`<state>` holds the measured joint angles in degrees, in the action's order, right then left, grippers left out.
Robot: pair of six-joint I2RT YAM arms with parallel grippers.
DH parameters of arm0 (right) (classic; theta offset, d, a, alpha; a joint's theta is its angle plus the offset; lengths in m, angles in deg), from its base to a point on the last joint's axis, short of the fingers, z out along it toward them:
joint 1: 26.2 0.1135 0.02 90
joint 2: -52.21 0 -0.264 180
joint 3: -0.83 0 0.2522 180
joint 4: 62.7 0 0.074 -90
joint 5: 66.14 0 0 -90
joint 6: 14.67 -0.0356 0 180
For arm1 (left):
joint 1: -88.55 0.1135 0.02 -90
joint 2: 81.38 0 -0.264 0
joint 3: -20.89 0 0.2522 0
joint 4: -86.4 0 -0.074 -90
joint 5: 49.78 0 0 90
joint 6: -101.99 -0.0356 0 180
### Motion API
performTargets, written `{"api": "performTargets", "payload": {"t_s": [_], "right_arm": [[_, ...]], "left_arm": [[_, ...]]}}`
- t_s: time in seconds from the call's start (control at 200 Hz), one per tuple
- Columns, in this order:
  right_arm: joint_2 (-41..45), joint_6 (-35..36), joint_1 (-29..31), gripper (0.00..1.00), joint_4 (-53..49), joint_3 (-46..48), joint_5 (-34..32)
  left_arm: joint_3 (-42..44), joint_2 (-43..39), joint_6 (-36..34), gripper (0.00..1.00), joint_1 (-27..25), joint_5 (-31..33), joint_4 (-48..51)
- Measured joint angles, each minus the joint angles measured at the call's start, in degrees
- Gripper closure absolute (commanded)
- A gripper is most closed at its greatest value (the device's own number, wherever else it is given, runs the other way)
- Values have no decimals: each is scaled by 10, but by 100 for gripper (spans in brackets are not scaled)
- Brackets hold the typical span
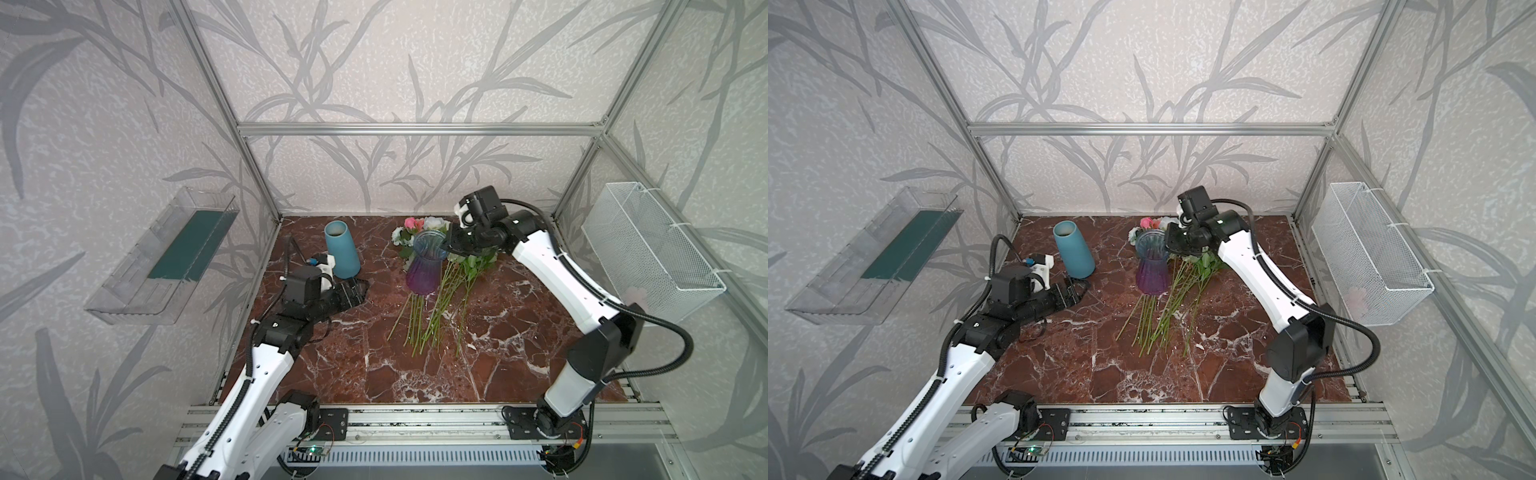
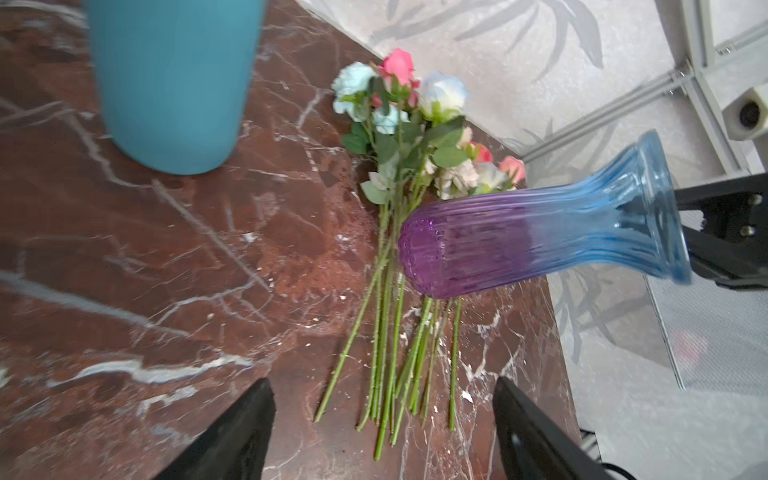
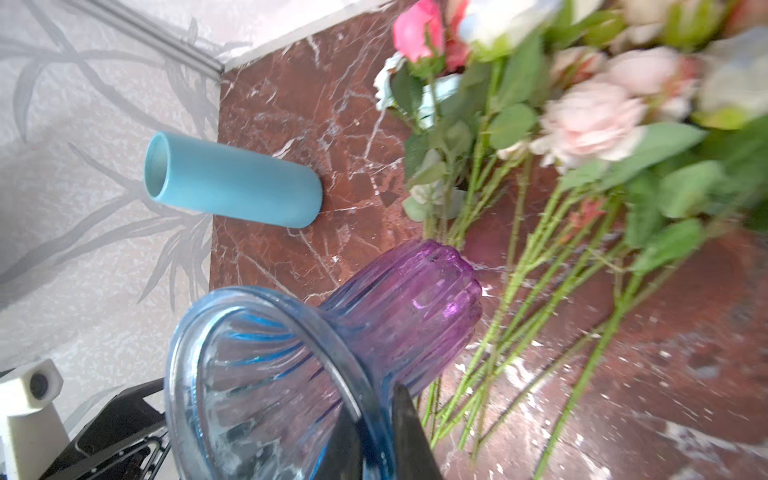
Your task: Arrange the flowers into the vase
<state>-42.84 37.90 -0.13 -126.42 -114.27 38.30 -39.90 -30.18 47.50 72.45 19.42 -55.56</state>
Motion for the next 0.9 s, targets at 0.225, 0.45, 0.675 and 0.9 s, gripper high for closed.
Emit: {"api": "performTargets", "payload": {"t_s": [0.225,0.45,0.675,0.9], "right_arm": [[144,24,-159,100,1,139,7],[186,52,-264,100,-9,229,17],[202,73,-311,100,-14,283,52],[244,101,-343,100,-33,300,53]], "left_arm": [[-39,69,0,19,-81,28,-43],[-71,164,0,22,-150,49,-75],[-113,265,0,23,-207,64,-98],[-161,362,-2,28,-244,74,-117]]}}
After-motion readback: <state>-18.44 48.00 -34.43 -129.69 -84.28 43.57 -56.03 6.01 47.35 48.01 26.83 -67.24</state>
